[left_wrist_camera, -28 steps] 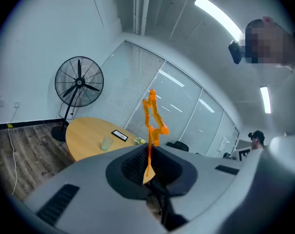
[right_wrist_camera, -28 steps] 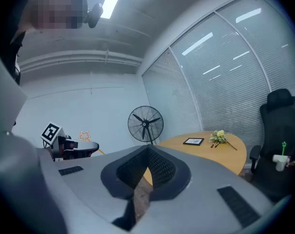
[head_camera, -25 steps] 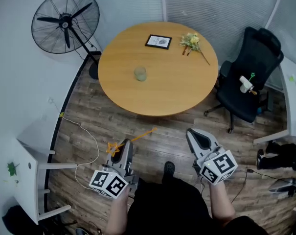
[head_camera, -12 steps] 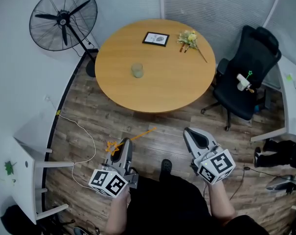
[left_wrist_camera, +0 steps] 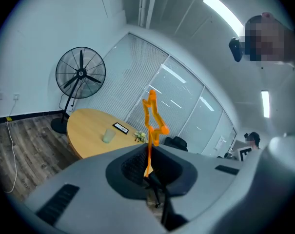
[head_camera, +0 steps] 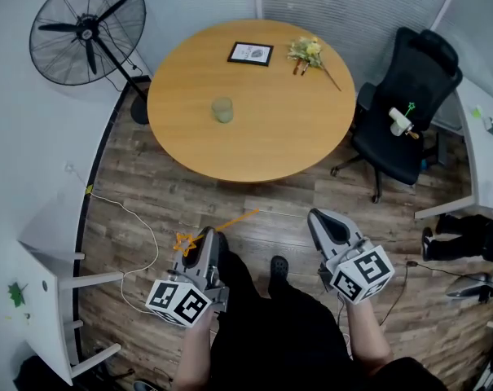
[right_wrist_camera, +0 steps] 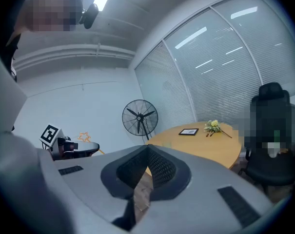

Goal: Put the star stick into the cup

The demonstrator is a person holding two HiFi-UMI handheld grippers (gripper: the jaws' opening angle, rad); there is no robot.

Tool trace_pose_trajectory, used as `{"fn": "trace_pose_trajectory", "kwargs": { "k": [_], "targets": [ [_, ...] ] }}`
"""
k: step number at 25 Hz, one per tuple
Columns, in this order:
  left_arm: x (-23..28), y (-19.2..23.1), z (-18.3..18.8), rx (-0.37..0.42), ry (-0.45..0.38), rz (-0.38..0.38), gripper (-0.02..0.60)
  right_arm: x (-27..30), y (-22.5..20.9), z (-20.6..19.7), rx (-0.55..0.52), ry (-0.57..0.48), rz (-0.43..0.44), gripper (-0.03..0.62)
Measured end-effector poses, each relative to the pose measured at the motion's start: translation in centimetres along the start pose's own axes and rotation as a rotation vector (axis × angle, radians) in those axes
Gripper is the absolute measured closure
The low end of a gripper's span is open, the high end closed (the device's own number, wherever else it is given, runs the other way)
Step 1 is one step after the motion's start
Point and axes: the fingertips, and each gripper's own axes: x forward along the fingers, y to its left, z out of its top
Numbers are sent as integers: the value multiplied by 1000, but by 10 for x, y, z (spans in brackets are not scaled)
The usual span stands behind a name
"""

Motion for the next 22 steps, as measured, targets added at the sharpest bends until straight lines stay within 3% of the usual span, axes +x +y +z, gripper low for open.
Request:
{"fn": "trace_pose_trajectory", "kwargs": {
  "k": [5, 14, 22],
  "targets": [
    [12, 39, 21, -4, 19, -30, 568, 39, 14, 8, 4, -10, -42, 585],
    [48, 113, 92, 32, 37, -122, 568, 125, 42, 42, 12, -66, -121, 585],
    [59, 164, 124, 24, 46, -193, 568, 176, 63, 44, 22, -59, -210, 585]
  ]
}}
